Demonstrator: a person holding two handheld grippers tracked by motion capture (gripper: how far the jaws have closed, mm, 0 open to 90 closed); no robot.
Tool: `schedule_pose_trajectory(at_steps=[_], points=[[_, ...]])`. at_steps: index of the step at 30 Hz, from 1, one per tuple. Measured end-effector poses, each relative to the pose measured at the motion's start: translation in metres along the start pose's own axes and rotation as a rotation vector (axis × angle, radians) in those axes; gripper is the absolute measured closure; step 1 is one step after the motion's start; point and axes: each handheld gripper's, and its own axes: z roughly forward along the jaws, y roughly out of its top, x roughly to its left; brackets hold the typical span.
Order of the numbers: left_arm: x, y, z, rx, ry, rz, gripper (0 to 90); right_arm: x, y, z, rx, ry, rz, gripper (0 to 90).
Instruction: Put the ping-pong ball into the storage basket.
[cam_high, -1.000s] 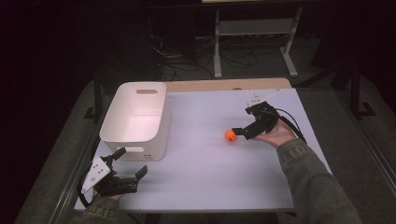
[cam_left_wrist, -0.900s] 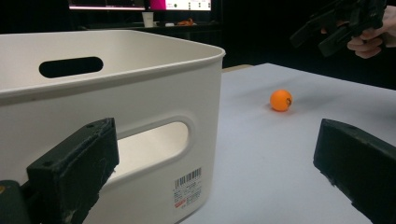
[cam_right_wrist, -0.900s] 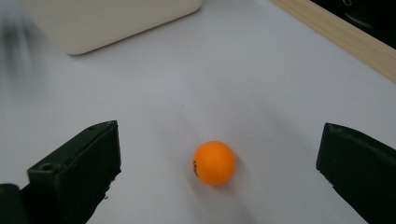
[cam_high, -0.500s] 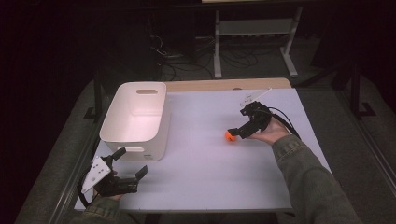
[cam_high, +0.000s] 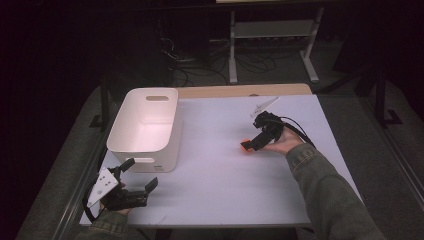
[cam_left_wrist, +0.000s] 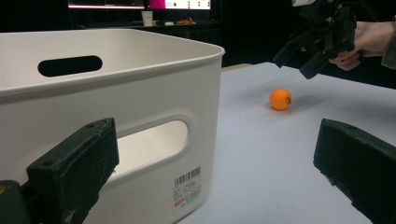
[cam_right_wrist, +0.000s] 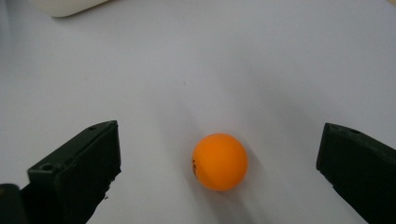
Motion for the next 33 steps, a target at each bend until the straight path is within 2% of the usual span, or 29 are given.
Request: schedule_pose_trajectory(at_steps=[8, 33], points=[[0.000, 0.000, 0.000, 0.001, 0.000, 0.001, 0.0, -0.003, -0.001, 0.006, 0.017, 0.009, 0.008, 0.0], [0.000, 0.000, 0.000, 0.001, 0.002, 0.006, 0.0, -0.007, -0.003, 0.029, 0.084, 0.041, -0.013, 0.2]])
